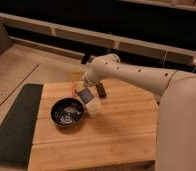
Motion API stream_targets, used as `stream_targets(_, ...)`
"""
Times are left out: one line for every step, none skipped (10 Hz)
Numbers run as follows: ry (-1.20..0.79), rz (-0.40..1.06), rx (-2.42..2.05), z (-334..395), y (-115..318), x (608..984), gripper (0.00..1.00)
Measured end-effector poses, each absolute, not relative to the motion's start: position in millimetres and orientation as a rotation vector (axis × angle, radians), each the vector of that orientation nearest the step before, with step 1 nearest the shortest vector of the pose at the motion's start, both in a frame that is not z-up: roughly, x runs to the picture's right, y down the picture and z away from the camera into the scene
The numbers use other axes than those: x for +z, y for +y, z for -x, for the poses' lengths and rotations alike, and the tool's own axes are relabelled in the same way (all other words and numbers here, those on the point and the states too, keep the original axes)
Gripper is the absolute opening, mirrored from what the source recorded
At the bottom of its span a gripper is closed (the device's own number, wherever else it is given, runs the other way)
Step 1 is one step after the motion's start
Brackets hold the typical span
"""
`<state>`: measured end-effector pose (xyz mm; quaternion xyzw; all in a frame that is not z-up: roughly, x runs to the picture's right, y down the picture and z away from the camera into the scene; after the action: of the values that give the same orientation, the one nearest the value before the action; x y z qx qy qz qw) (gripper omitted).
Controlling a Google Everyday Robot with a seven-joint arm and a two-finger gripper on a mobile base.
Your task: Place the white sponge in the ceramic cup
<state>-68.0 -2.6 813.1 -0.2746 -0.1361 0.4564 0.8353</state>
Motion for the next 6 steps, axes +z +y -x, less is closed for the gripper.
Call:
stream_targets(-0.289,0.580,0.969,62.6,0.8,812.5,0.00)
stream_targets(-0.288,0.580,0.971,59.3,3.1,812.6,0.00)
stream_targets(-0.287,0.579,0.974,56.0,4.8,812.8,0.00)
stream_targets(-0.287,0.578,0.976,54.1,5.9,813.0,0.00)
stream_targets(-0.287,0.581,0.978,53.6,7.8,814.0,0.00)
stream_targets(-0.289,0.585,0.979,53.5,9.8,815.3,0.00)
